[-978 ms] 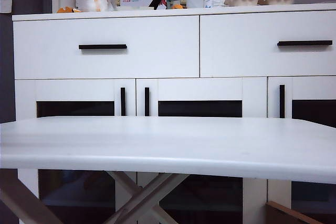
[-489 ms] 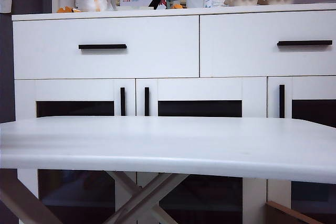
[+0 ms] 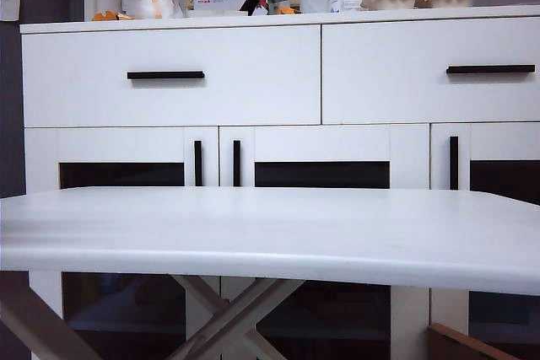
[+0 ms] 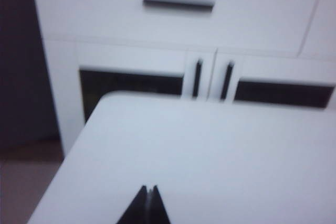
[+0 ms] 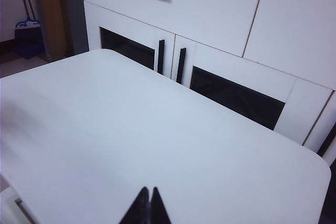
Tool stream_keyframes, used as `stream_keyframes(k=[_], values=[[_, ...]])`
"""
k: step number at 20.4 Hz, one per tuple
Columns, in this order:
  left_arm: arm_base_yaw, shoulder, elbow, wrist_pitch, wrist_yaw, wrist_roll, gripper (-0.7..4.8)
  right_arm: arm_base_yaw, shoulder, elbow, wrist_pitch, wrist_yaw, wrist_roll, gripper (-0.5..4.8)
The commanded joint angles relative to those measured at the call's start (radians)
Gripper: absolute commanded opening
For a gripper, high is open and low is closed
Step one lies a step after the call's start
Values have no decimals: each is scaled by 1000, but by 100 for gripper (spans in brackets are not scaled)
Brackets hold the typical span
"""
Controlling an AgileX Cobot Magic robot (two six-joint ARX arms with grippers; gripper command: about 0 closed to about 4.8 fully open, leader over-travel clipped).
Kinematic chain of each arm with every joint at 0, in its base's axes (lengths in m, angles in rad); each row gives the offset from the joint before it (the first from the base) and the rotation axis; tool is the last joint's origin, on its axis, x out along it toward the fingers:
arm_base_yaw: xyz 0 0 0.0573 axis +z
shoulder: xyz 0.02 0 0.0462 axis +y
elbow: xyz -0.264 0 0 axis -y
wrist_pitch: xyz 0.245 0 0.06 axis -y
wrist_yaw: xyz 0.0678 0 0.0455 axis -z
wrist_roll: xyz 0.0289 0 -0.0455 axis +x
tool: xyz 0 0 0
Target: Pick up a can of beer from the white table, open the left drawer, place the beer inside the drawer, and finally close the drawer.
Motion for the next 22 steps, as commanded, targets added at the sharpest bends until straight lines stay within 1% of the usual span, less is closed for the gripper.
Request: stream_keyframes(k=[1, 3, 5, 9, 10, 11, 13, 14, 15, 19, 22], values=[[65, -28, -61, 12, 37, 3, -6, 2, 0, 5, 14, 0, 1, 0], [110, -40, -101, 63, 87, 4, -6, 2, 0, 5, 14, 0, 1, 0], [130, -73, -146, 114, 95, 4, -6, 2, 0, 5, 14, 0, 1, -1], [117, -71, -252, 302, 138, 8, -6, 2, 0, 5, 11, 0, 1, -1], [101, -71, -270, 330, 136, 35, -6, 2, -1, 5, 11, 0, 1, -1], [81, -71, -272, 319, 111, 71, -6, 2, -1, 5, 11, 0, 1, -1], [30, -71, -272, 298, 24, 122, -6, 2, -1, 5, 11, 0, 1, -1], [3, -71, -272, 282, -34, 135, -6, 2, -1, 5, 11, 0, 1, -1], [-10, -71, -272, 267, -59, 135, -6, 2, -1, 5, 11, 0, 1, 0], [-11, -71, -272, 198, -40, 132, -6, 2, -1, 5, 11, 0, 1, -1], [-11, -71, -272, 201, -39, 127, -6, 2, -1, 5, 11, 0, 1, -1]])
